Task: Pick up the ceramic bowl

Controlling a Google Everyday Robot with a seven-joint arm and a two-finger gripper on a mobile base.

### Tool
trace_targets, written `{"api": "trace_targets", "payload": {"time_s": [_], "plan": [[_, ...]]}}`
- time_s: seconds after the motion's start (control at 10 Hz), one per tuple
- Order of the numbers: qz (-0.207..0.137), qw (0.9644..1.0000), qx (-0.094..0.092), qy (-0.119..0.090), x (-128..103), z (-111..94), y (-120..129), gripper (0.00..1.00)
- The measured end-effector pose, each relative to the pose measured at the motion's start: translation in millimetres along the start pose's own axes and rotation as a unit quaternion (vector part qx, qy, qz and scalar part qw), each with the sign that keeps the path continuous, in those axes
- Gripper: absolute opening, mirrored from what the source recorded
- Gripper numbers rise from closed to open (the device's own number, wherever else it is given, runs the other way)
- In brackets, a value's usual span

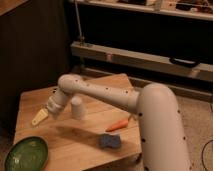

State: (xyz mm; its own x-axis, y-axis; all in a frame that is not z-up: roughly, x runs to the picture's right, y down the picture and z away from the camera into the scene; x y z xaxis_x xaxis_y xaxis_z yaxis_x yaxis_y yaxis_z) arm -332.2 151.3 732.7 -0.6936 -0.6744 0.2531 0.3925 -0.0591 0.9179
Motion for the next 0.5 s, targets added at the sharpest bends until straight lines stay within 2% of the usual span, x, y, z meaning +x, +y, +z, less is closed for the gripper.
{"api": "trace_targets", "payload": {"time_s": [0.3, 0.5], "plan": [[-0.002, 0.9997, -0.013, -0.02, 9, 17, -5, 0.8], [0.006, 0.9996, -0.012, -0.023, -5, 18, 0, 0.8]]}}
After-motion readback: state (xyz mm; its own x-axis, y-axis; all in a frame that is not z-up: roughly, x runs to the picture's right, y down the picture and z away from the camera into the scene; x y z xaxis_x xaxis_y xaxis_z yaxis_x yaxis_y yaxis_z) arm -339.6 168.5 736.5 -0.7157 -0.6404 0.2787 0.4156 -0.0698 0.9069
